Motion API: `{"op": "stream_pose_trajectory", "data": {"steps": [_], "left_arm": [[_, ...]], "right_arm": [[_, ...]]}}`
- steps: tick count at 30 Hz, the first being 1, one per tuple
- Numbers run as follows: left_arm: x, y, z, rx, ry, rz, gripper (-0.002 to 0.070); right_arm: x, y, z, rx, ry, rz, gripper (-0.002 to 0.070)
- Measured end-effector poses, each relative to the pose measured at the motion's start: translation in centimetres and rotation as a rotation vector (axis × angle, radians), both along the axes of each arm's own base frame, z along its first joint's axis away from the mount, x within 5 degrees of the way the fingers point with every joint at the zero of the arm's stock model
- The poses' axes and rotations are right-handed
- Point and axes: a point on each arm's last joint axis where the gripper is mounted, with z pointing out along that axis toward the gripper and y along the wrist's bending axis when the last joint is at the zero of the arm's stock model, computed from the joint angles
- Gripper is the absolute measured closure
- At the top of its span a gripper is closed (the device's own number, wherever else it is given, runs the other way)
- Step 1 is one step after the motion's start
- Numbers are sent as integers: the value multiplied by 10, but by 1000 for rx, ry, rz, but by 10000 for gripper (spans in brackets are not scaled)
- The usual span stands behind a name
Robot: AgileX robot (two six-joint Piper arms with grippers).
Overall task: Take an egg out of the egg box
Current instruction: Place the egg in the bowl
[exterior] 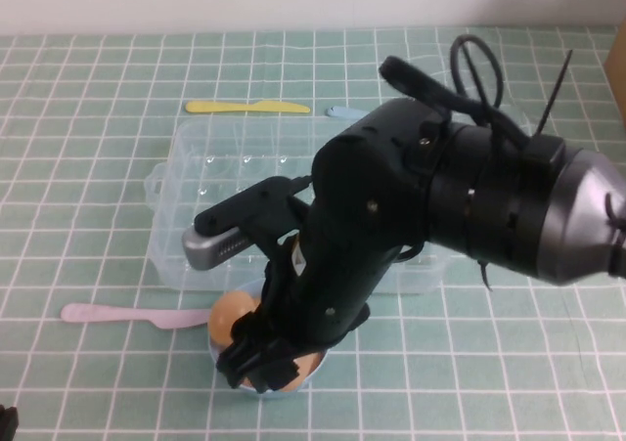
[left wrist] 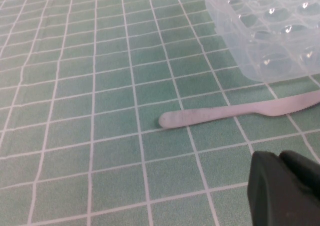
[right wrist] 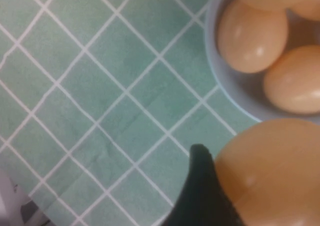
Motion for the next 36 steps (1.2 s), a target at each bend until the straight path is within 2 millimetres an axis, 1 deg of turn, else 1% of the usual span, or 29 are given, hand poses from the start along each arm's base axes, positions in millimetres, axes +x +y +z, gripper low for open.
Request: {"op": "stream_pose_trajectory", "data": {"steps": [4, 8, 16, 22, 30, 36], "left_arm": [[0, 0, 0, 0, 0, 0, 679], [0, 0, 0, 0, 0, 0, 679], [0, 0, 0, 0, 0, 0, 679], [0, 0, 0, 0, 0, 0, 679], [0, 0, 0, 0, 0, 0, 680], [0, 0, 0, 0, 0, 0, 679]], "right_arm": [[-1, 10, -4, 8, -5, 14, 248], [3, 20, -6, 18, -45, 27, 248], [16, 32, -23, -33, -113, 50, 248], [18, 34, -28, -49, -126, 56, 248], [19, 34, -28, -53, -132, 57, 248], [20, 33, -28, -62, -145, 61, 234]]}}
